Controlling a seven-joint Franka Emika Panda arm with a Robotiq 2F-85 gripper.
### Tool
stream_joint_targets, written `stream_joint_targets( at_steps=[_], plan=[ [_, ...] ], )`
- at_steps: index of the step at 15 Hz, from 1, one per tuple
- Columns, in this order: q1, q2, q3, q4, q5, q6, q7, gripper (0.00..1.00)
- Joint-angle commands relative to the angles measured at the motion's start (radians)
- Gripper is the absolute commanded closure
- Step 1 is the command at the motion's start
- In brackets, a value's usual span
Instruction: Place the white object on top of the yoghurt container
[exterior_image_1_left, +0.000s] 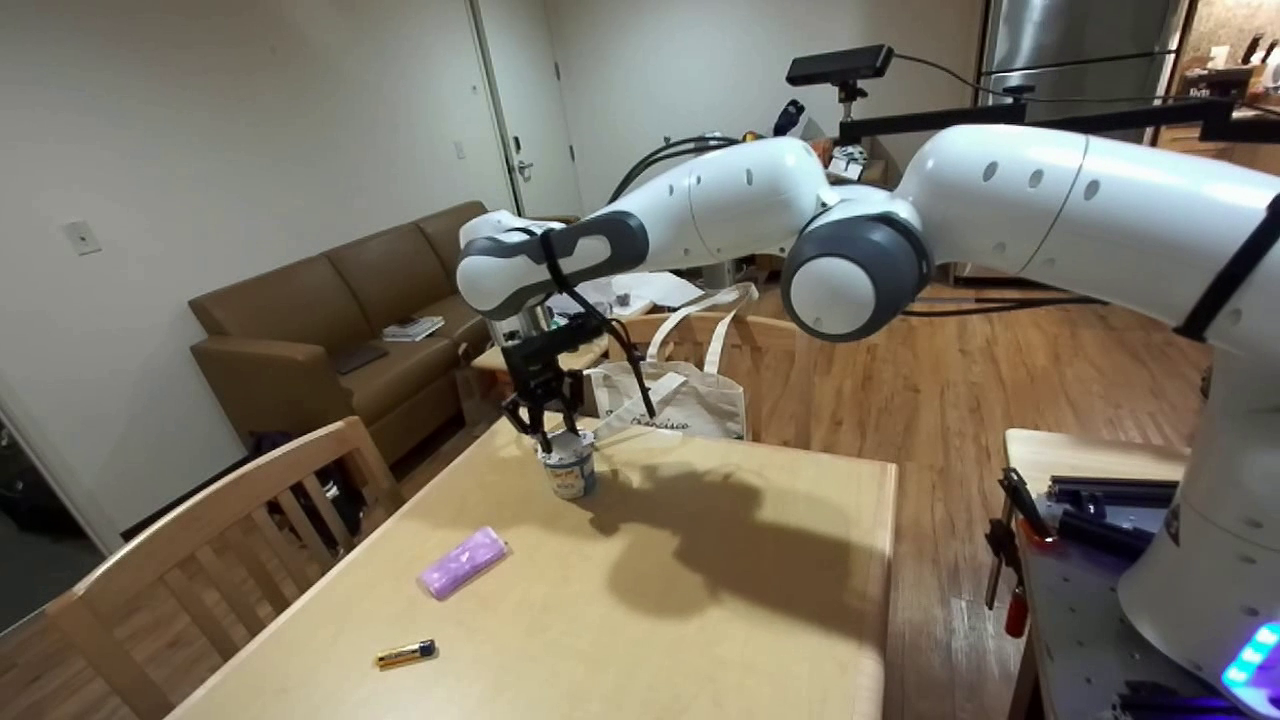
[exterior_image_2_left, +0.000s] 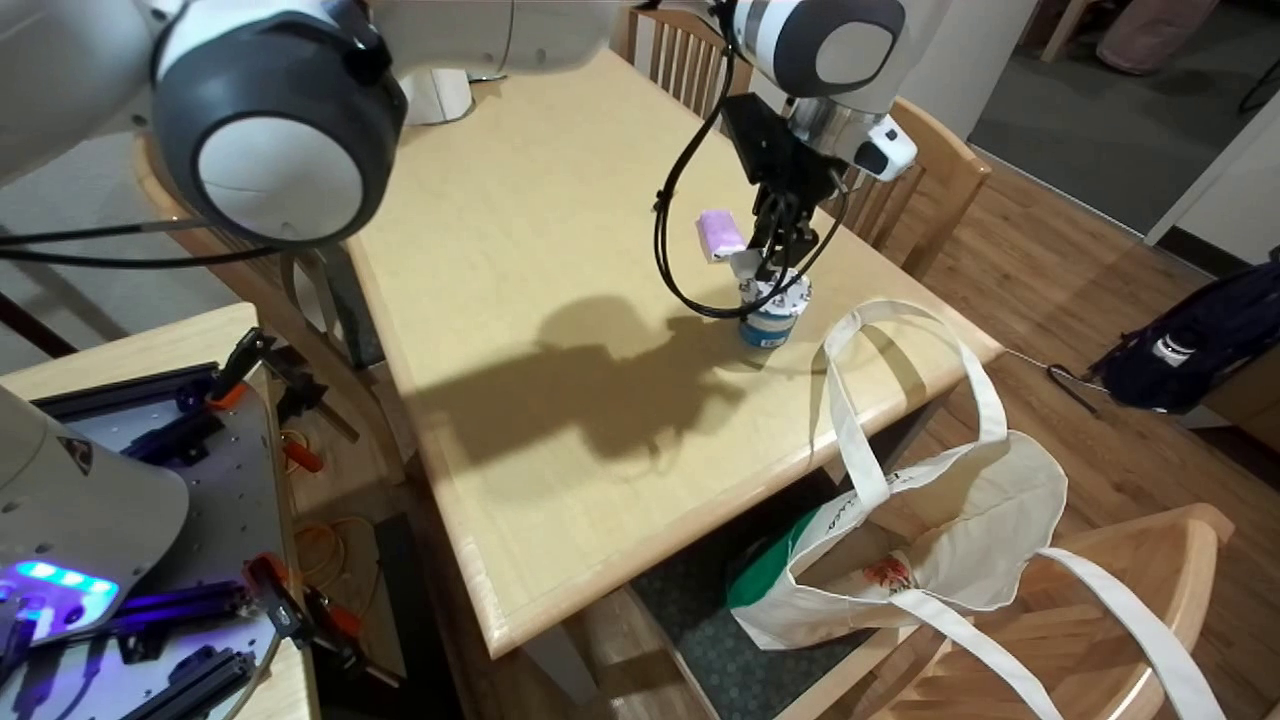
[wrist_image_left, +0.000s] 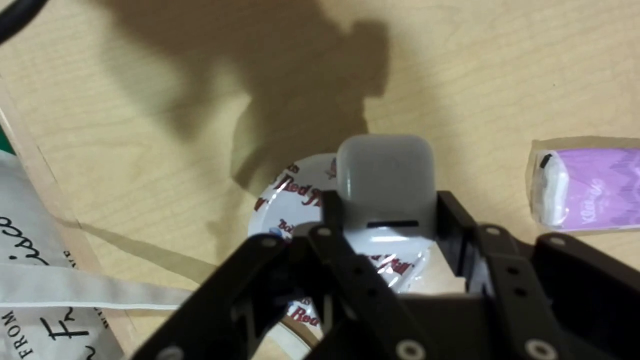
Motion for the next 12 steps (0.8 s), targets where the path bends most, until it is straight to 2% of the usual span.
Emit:
stream_joint_targets(
  at_steps=[1,7,12],
  plan=[
    [-0.045,0.028,0.03,0.059,0.056,-0.025,0.049,0.77],
    [-0.083,0.032,0.035,0.058,0.093,-0.029,0.105,0.77],
    [-0.082,0.039,0.037,0.057,0.092,-0.05,0.108,0.77]
  ],
)
